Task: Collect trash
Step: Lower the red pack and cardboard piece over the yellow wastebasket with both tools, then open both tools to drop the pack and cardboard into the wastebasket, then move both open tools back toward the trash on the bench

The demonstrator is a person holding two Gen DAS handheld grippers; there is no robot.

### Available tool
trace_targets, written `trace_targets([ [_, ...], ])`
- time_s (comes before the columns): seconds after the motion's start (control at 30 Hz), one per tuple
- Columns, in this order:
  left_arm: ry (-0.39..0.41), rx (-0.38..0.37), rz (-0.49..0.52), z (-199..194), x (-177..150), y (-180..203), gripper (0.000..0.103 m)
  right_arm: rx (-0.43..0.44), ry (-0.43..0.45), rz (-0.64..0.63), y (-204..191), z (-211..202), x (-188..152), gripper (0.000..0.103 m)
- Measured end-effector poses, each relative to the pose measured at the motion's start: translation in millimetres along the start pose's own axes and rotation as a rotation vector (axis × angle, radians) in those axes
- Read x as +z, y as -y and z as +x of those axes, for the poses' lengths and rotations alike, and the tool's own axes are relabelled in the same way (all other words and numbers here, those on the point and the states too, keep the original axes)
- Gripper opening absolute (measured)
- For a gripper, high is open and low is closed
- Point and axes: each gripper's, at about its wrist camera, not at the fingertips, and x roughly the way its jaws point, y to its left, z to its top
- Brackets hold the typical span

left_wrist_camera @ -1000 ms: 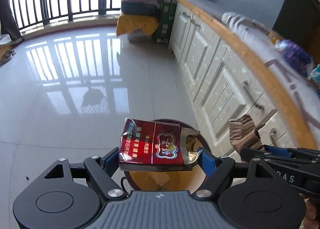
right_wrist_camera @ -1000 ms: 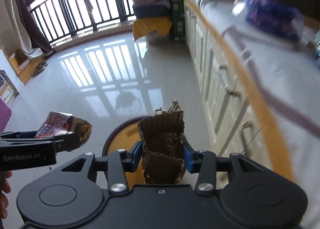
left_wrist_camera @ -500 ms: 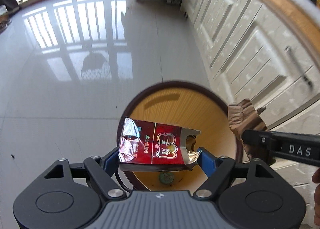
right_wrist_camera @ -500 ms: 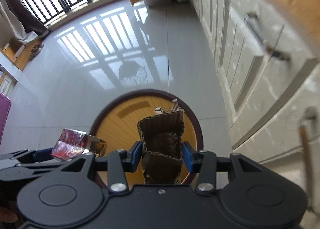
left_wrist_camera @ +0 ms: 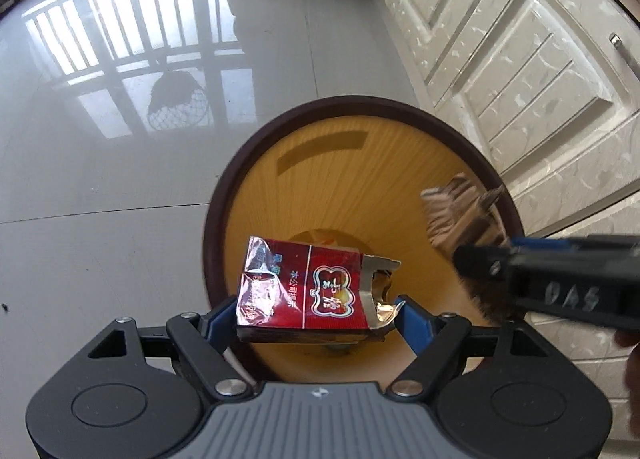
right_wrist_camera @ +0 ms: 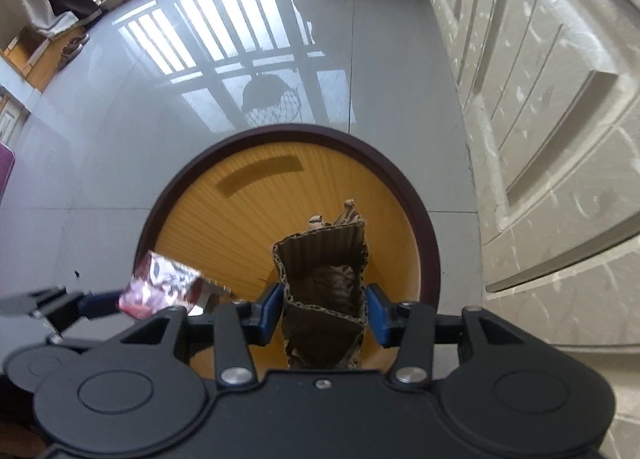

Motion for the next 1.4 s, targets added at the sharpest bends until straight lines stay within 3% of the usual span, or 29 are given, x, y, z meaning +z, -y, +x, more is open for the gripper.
trace_targets([
  [0.3,-0.031,0.0,0.07,18.9,7.1,10.4,0.086,-0.018,-0.01,0.01,7.4,10.6,1.2,0.058],
  [0.8,-0.022,0.001,0.131,11.3,5.2,16.7,0.101,-0.011,-0.008,0.0,8.2,4.1,1.2,0.095],
  [1.4,-0.008,0.025,0.095,-42.3,-12.8,11.1,0.103,-0.056,0.024,-0.053,-1.3,-45.2,-10.6,0.101],
])
